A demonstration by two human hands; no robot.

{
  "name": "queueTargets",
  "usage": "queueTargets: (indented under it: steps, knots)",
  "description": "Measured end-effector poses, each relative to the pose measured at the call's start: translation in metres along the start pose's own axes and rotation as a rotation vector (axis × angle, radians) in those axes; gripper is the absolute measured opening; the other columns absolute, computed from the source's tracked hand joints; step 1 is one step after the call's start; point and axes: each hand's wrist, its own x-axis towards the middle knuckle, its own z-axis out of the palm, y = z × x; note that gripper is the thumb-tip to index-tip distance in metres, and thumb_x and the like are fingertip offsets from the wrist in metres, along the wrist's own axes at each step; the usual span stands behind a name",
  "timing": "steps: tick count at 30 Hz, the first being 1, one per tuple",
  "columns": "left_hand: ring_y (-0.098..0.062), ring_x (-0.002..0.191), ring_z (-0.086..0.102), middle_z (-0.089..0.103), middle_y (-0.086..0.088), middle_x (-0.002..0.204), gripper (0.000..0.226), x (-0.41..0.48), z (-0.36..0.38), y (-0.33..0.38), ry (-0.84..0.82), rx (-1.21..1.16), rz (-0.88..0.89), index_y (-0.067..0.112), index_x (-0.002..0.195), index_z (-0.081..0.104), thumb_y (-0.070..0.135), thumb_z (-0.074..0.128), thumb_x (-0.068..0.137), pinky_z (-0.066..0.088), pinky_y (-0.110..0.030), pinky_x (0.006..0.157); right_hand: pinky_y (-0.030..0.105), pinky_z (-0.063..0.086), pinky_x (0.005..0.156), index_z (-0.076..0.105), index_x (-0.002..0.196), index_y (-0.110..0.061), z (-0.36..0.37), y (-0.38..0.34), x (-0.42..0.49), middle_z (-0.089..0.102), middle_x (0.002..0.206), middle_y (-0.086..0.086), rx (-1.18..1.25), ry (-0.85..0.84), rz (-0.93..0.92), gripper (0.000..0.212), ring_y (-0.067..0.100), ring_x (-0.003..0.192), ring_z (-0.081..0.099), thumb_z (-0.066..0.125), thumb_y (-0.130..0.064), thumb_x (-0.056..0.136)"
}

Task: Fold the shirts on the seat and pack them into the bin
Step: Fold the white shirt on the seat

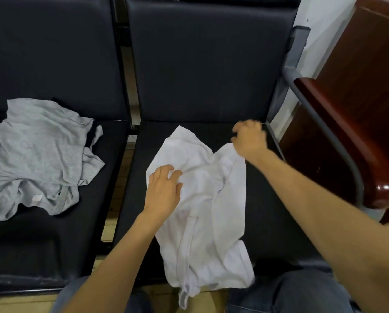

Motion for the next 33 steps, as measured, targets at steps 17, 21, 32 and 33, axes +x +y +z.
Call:
queueTargets:
  steps: [17,21,32,33]
  knots:
    - [-0.018,0.145,0.014,0.018,0.000,0.157,0.049,-0.002,0.009,0.002,-0.310,0.133,0.094,0.023,0.149,0.028,0.035,0.035,0.102,0.011,-0.032,0.116,0.039,0.034,0.103,0.032,0.141,-0.017,0.064,0.032,-0.088,0.037,0.141,0.010,-0.053,-0.302,0.054,0.050,0.031,0.125,0.039,0.032,-0.045,0.100]
    - [-0.021,0.122,0.048,0.059,-0.003,0.121,0.055,-0.002,0.000,0.007,-0.281,0.230,-0.044,0.024,0.140,0.038,0.055,0.032,0.097,0.019,-0.034,0.111,0.054,0.012,0.114,0.020,0.149,-0.029,0.065,0.038,-0.082,0.016,0.155,0.007,-0.104,-0.412,0.018,0.056,0.035,0.141,0.017,0.025,-0.053,0.099]
    - [-0.021,0.113,0.051,0.044,-0.001,0.137,0.038,0.006,0.012,0.003,-0.198,-0.068,-0.069,0.019,0.136,0.049,0.028,0.046,0.099,0.045,-0.032,0.093,0.043,0.036,0.100,0.033,0.140,-0.023,0.054,0.049,-0.074,0.052,0.132,0.010,-0.098,-0.412,0.006,0.051,0.034,0.122,0.042,0.020,-0.052,0.100]
    - [-0.021,0.116,0.049,0.044,-0.001,0.136,0.037,0.006,0.013,0.002,-0.216,-0.013,-0.072,0.021,0.135,0.050,0.031,0.046,0.099,0.044,-0.032,0.094,0.044,0.036,0.101,0.034,0.140,-0.024,0.053,0.048,-0.075,0.048,0.134,0.010,-0.096,-0.437,-0.007,0.050,0.034,0.122,0.041,0.021,-0.052,0.100]
